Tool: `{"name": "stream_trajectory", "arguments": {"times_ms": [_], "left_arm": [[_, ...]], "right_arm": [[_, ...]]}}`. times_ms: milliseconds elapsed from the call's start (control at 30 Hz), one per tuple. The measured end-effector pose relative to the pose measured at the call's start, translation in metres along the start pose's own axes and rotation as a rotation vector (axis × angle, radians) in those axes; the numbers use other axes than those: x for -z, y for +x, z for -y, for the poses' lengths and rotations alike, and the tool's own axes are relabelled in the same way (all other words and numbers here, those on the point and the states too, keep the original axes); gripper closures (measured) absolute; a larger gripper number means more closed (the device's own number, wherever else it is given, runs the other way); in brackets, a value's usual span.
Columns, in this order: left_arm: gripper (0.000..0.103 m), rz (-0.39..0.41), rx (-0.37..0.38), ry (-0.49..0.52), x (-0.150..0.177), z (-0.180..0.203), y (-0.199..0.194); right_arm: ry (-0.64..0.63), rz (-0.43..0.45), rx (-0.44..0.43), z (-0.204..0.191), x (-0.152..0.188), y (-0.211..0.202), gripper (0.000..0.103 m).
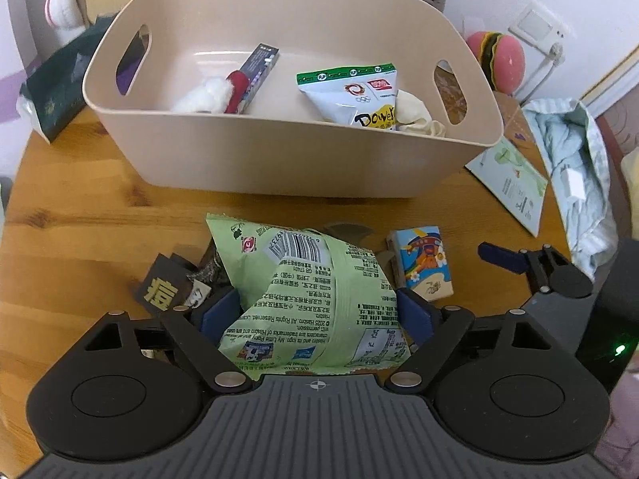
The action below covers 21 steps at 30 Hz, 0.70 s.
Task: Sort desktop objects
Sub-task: 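Grasp the green chip bag with left tool while right tool grasps the tissue pack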
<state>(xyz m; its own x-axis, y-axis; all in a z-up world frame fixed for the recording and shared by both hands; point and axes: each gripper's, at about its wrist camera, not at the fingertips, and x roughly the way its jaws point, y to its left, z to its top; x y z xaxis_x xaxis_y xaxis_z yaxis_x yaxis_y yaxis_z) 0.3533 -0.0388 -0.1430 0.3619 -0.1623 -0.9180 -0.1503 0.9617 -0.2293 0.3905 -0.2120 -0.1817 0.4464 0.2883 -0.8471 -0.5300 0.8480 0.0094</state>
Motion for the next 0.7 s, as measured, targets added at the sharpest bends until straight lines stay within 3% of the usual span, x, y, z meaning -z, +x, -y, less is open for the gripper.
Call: {"name": "stream_trajectory", "arguments": {"times_ms": [167,233,400,467,533,600,700], "left_arm": [[0.018,0.008,0.012,-0.003,0.003,-0.002,-0.002],[0.020,0.015,0.013,0.000,0.004,-0.001,-0.003],[0.026,0.024,0.027,0.019,0.007,-0.001,-0.006],[0.029,0.027,0.023,0.021,0.009,0.000,-0.007],[0.031,0.028,0.026,0.015,0.009,0.000,-0.008],[0.034,0.029,0.025,0.017,0.011,0.000,-0.009],[0.035,0.030,0.026,0.015,0.012,-0.002,-0.011]], "right_arm": [[-0.050,-0.012,0.024,-0.005,0.003,0.005,0.001],[-0.071,-0.015,0.031,-0.008,0.004,0.006,0.011],[-0.090,-0.011,0.024,-0.014,0.005,0.008,0.025],[-0.089,-0.004,0.011,-0.015,0.005,0.006,0.036],[-0.085,-0.002,-0.010,-0.015,0.005,0.004,0.053],[-0.081,-0.003,-0.016,-0.016,0.005,0.003,0.059],[-0.065,-0.006,-0.020,-0.014,0.007,0.001,0.059]]}}
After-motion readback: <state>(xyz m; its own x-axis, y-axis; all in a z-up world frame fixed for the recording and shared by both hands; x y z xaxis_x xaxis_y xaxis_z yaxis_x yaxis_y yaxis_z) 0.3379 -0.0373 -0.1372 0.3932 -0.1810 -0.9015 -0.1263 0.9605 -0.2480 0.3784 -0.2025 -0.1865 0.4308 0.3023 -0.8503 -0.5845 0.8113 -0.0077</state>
